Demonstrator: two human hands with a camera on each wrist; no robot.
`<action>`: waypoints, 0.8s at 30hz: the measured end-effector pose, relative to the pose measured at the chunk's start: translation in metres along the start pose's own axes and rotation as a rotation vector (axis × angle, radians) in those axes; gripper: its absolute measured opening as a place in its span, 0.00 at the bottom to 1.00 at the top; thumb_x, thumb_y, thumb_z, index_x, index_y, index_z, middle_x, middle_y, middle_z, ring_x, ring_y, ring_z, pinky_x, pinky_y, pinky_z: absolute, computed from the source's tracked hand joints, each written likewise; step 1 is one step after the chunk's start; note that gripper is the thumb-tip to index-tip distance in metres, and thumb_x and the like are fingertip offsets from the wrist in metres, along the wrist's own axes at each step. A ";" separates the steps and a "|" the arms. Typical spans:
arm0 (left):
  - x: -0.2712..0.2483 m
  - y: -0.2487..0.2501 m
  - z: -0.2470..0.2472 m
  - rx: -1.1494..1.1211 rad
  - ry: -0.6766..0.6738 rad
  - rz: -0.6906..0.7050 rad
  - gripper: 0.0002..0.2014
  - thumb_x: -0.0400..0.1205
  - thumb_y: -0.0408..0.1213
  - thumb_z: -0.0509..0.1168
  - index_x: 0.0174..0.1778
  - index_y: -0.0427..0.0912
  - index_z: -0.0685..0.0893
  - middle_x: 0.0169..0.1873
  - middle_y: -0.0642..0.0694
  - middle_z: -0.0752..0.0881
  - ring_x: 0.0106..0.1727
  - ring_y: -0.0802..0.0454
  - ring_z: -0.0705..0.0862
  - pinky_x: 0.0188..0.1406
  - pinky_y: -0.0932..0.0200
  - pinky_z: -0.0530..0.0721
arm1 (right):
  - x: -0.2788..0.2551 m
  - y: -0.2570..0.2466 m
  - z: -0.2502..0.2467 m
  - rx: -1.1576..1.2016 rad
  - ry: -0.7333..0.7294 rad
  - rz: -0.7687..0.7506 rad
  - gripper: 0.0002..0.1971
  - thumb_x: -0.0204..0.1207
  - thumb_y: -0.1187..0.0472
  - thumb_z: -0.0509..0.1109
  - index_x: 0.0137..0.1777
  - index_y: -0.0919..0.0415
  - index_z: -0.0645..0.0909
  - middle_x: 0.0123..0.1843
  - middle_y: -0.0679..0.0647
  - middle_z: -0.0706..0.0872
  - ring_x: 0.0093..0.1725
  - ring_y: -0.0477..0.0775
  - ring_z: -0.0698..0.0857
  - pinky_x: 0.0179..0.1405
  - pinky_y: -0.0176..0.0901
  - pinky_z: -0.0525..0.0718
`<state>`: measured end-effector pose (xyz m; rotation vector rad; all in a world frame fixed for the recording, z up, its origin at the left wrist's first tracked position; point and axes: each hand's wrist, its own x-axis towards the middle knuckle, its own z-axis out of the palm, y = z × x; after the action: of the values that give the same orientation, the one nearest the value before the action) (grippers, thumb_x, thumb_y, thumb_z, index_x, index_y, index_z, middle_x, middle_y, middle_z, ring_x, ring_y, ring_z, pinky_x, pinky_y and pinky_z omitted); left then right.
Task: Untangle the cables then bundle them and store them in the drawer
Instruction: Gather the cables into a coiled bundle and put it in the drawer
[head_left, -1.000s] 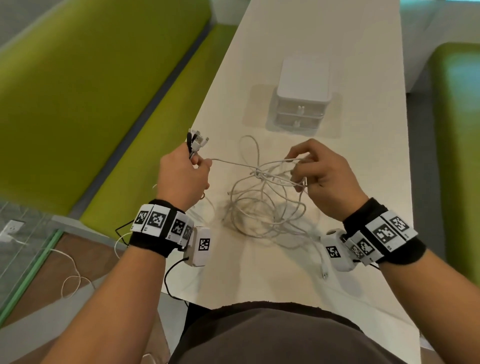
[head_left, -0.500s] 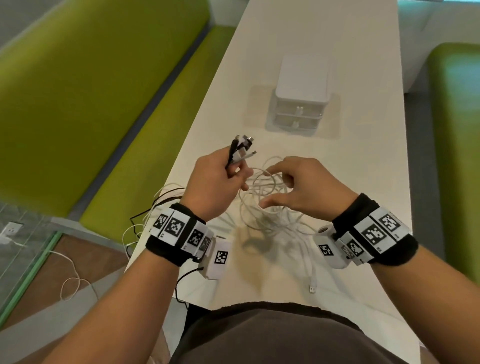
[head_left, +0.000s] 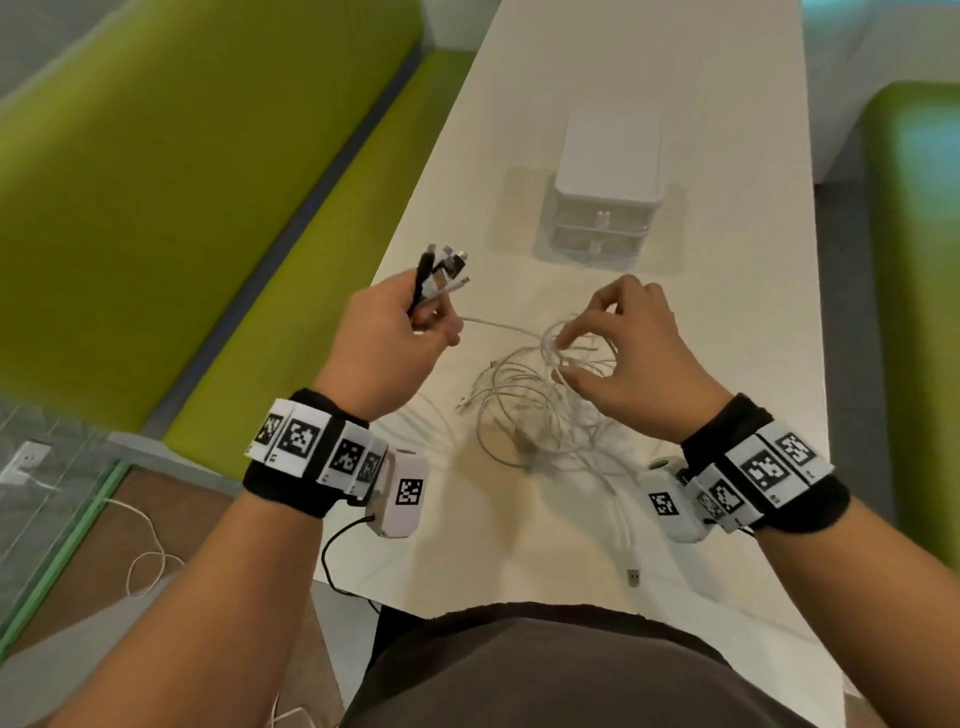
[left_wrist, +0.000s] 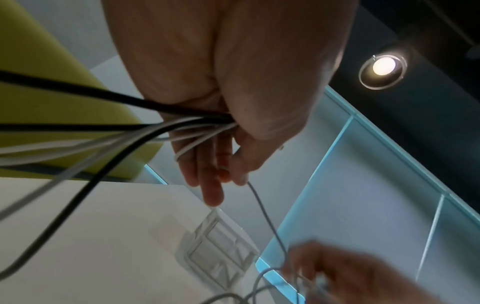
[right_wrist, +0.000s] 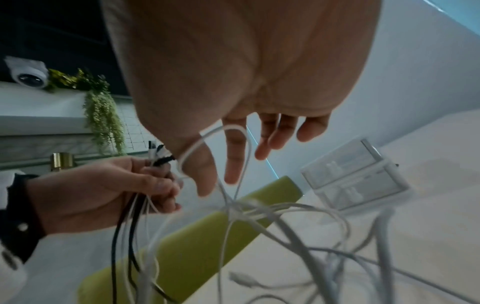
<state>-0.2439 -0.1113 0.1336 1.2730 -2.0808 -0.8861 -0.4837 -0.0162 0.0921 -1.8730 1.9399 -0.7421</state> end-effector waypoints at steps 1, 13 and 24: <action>-0.002 0.001 0.004 0.005 -0.018 0.013 0.07 0.81 0.30 0.72 0.39 0.42 0.83 0.24 0.62 0.77 0.38 0.66 0.89 0.34 0.71 0.78 | -0.001 -0.008 -0.005 0.097 0.064 -0.056 0.15 0.72 0.55 0.80 0.58 0.47 0.87 0.60 0.49 0.73 0.63 0.52 0.72 0.66 0.48 0.73; 0.001 0.001 -0.001 -0.073 0.099 0.086 0.07 0.78 0.29 0.75 0.41 0.41 0.83 0.25 0.60 0.77 0.42 0.48 0.91 0.45 0.54 0.87 | -0.005 -0.011 0.023 0.192 -0.314 0.109 0.03 0.82 0.53 0.73 0.52 0.48 0.87 0.38 0.46 0.89 0.38 0.45 0.85 0.46 0.46 0.84; -0.015 -0.037 0.019 0.041 -0.067 -0.122 0.05 0.81 0.39 0.71 0.47 0.46 0.81 0.36 0.48 0.86 0.40 0.54 0.90 0.38 0.50 0.86 | -0.001 -0.014 -0.002 0.315 -0.091 -0.049 0.05 0.77 0.63 0.75 0.42 0.55 0.82 0.43 0.48 0.82 0.41 0.49 0.81 0.42 0.36 0.77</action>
<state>-0.2312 -0.1049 0.0915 1.4228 -2.1008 -0.9549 -0.4732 -0.0150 0.1022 -1.7344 1.6190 -0.9012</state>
